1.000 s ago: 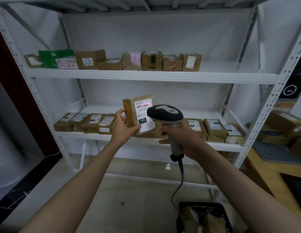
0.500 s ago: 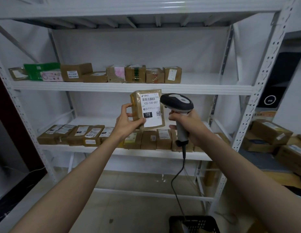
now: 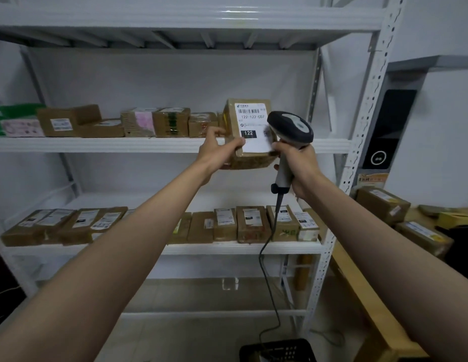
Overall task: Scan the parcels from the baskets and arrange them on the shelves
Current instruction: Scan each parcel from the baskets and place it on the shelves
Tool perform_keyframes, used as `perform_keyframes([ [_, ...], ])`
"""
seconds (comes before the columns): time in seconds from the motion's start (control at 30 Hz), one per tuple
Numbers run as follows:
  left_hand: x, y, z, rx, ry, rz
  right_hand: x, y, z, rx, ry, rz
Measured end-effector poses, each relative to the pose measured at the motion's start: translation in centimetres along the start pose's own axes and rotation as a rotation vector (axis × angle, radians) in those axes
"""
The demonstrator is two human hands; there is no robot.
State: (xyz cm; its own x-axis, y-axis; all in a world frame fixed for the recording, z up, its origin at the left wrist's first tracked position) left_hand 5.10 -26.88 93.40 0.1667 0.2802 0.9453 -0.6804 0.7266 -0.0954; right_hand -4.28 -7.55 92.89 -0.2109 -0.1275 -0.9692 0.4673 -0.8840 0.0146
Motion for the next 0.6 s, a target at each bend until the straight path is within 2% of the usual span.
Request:
perform_keyframes([
  [0.23,2.0,3.1,4.9,-0.04,0.055,0.008,-0.8,-1.6,4.0,0.135,-0.039,0.005],
  [0.6,1.5,7.0,14.5,-0.165,0.148,0.175,-2.5,-0.6,13.6,0.194,-0.088,-0.112],
])
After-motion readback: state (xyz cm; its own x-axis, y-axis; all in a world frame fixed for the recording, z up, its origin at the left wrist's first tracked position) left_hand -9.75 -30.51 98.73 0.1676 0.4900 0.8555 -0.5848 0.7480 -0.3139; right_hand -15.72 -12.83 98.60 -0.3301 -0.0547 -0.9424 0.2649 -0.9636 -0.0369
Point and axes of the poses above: each hand's wrist, its own z-axis towards the middle knuckle, its own y-axis out of the palm, x = y × z, the point moved 10 cm from there along z, towards the middle knuckle, and after that the axes turned 9 degrees about -z, right-handed, at the moved point
